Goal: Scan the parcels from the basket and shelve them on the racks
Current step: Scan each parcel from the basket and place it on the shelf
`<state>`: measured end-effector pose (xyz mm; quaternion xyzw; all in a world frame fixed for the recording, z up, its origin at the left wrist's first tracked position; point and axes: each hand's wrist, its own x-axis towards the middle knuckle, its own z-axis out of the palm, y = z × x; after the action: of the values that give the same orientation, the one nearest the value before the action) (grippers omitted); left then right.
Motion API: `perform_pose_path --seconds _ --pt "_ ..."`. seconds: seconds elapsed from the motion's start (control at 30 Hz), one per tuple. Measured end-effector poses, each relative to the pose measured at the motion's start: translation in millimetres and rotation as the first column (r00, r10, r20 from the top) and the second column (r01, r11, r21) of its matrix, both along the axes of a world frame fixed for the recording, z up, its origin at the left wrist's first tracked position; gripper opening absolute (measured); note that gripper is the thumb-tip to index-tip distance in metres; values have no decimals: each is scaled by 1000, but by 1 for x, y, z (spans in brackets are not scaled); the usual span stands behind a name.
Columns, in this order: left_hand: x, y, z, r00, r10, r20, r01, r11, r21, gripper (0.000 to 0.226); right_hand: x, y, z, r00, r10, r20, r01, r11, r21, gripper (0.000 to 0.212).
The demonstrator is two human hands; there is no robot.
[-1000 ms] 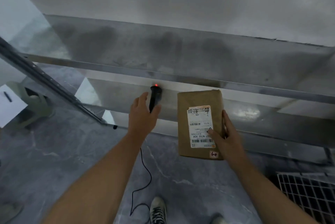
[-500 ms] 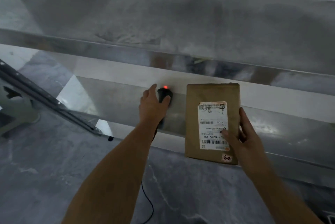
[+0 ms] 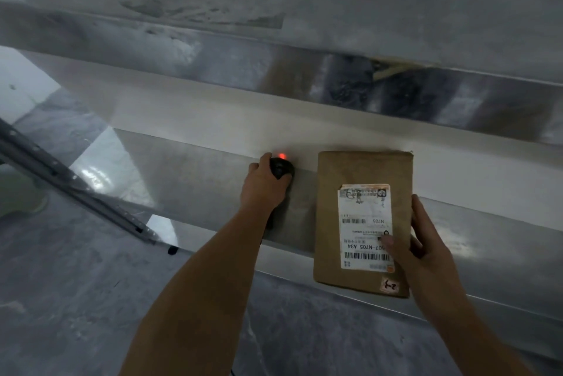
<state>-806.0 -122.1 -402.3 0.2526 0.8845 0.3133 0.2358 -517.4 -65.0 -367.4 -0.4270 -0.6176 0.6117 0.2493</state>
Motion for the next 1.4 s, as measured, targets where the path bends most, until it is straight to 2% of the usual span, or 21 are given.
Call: perform_pose_path --seconds 0.23,0.37,0.7,0.87,1.07,1.17,1.33,1.4 --pt "10 -14 12 1000 -16 -3 16 999 41 66 1 -9 10 1000 0 -14 -1 999 -32 85" --pt "32 -38 35 998 -13 58 6 994 113 64 11 -25 29 1000 -22 21 23 999 -42 83" --pt "103 -120 121 966 -32 258 -34 968 248 57 76 -107 115 991 -103 83 114 984 -138 81" --pt "142 -161 170 956 -96 276 -6 938 346 57 111 -145 162 984 -142 107 158 976 -153 80" --pt "191 -205 231 942 -65 330 -87 901 426 60 156 -176 218 985 -160 67 167 978 -127 82" --pt "224 -231 270 935 -38 353 -136 880 454 52 183 -192 253 985 -168 30 170 978 -118 83" --pt "273 -270 336 957 -35 287 -129 838 530 67 224 -214 311 990 -130 -49 126 989 -78 85" --pt "289 -285 363 966 -14 259 -134 829 543 66 237 -224 333 990 -118 -78 114 992 -56 83"
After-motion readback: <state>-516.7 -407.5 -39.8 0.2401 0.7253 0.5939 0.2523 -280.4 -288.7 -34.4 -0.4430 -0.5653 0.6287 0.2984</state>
